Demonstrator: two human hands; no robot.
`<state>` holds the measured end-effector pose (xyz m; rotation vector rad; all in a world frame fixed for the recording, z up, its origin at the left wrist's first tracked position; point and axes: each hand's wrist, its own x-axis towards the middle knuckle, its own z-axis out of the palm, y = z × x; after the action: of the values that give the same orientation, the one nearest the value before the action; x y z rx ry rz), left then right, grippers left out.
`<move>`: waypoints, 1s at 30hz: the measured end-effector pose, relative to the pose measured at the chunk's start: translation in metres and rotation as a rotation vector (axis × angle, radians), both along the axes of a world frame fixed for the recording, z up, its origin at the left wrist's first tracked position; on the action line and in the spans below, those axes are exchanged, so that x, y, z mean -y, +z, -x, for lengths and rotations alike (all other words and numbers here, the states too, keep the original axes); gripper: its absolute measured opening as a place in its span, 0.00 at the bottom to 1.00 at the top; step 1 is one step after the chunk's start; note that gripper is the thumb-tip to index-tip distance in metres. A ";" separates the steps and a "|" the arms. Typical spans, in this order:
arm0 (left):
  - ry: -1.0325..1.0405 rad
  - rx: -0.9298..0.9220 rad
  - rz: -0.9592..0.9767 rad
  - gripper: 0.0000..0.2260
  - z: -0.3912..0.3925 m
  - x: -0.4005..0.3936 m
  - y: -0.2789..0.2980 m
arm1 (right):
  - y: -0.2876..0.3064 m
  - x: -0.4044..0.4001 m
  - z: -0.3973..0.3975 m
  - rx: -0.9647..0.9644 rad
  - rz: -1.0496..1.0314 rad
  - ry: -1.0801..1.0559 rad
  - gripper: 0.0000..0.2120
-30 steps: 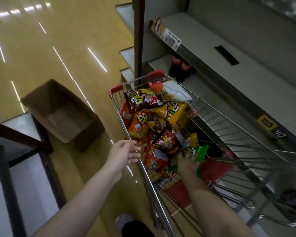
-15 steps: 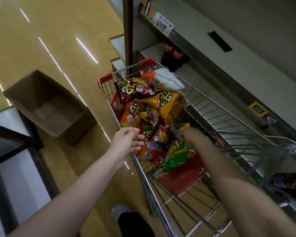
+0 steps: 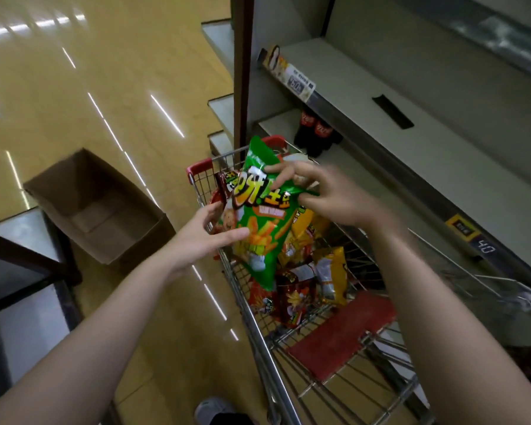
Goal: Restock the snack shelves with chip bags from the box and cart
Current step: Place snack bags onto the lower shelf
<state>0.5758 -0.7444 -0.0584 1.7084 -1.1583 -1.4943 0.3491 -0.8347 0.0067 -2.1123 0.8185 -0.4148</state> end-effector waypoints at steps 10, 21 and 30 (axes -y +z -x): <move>0.342 -0.021 -0.056 0.22 -0.016 0.004 -0.024 | -0.110 0.019 -0.051 0.063 -0.092 -0.575 0.17; 0.521 -0.088 -0.097 0.32 -0.028 0.003 -0.043 | -0.145 0.122 -0.036 -0.926 0.120 -0.513 0.17; 0.611 -0.036 -0.067 0.27 -0.061 -0.010 -0.033 | -0.094 0.128 -0.050 -0.720 0.386 -0.479 0.12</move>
<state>0.6365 -0.7342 -0.0910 1.8462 -0.4933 -1.1762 0.3988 -0.9632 -0.0878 -2.4371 1.7980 -0.0311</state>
